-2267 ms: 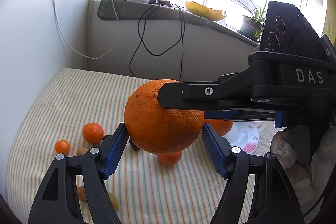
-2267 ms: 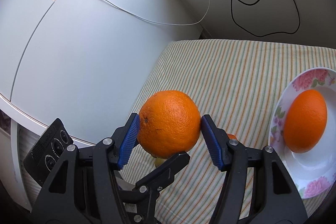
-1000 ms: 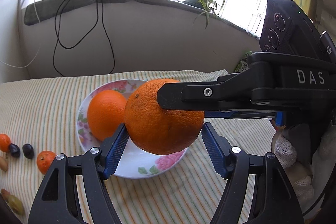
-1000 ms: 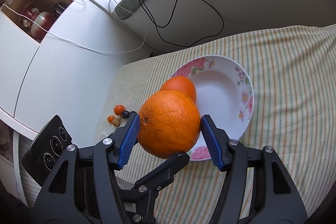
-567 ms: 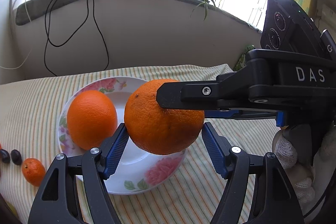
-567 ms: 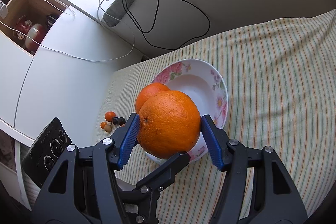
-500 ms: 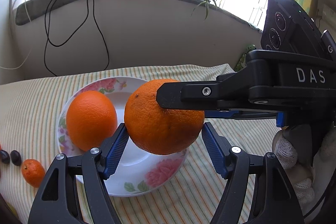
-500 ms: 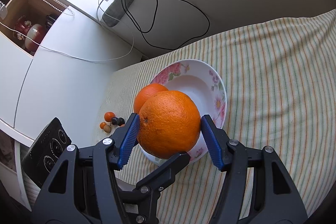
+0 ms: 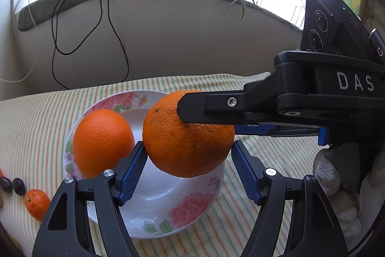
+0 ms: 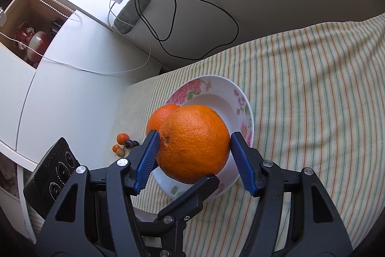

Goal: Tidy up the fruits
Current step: 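Lower the orange onto the plate and open the right gripper, then move both tools back from the plate toward the loose fruit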

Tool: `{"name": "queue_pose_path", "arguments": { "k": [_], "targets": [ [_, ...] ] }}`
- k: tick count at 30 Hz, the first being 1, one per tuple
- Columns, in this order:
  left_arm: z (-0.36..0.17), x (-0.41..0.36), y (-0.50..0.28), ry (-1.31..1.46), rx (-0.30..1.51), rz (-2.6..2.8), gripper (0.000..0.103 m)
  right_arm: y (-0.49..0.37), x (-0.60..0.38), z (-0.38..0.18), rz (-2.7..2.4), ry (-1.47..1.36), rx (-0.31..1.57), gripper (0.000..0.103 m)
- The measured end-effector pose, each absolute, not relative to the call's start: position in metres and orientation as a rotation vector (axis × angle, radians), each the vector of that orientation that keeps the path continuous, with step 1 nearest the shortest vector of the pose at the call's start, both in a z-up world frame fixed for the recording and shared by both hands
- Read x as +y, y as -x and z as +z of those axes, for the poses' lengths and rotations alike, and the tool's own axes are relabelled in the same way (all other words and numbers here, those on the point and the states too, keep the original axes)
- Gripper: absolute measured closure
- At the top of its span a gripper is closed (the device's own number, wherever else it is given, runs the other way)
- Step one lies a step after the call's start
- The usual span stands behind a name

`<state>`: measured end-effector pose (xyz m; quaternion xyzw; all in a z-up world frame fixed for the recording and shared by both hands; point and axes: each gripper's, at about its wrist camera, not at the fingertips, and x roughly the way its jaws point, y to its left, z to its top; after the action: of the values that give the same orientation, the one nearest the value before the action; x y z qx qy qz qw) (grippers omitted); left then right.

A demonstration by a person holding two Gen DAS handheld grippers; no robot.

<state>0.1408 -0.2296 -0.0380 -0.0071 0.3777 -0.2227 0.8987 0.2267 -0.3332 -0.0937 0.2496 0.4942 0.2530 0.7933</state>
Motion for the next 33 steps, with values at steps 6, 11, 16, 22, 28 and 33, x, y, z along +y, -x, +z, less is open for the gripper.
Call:
{"name": "queue_pose_path", "arguments": {
  "k": [6, 11, 16, 22, 28, 33],
  "targets": [
    [-0.028, -0.231, -0.138, -0.008, 0.731, -0.431, 0.028, -0.228, -0.335, -0.084, 0.525, -0.502, 1.022, 0.036],
    [-0.018, -0.228, -0.133, -0.017, 0.718, -0.435, 0.025, -0.228, -0.34, -0.079, 0.503, -0.502, 1.002, 0.034],
    [-0.015, -0.225, -0.127, -0.01, 0.712, -0.443, 0.025, -0.223, -0.342, -0.075, 0.487, -0.49, 0.983, 0.034],
    [-0.01, -0.218, -0.121, -0.018, 0.688, -0.441, 0.025, -0.215, -0.341, -0.067, 0.47, -0.46, 0.961, 0.034],
    [-0.002, -0.21, -0.113, -0.016, 0.67, -0.444, 0.025, -0.204, -0.334, -0.055, 0.448, -0.407, 0.926, 0.034],
    [0.003, -0.2, -0.103, -0.01, 0.656, -0.445, 0.025, -0.195, -0.327, -0.046, 0.438, -0.364, 0.898, 0.034]
  ]
}}
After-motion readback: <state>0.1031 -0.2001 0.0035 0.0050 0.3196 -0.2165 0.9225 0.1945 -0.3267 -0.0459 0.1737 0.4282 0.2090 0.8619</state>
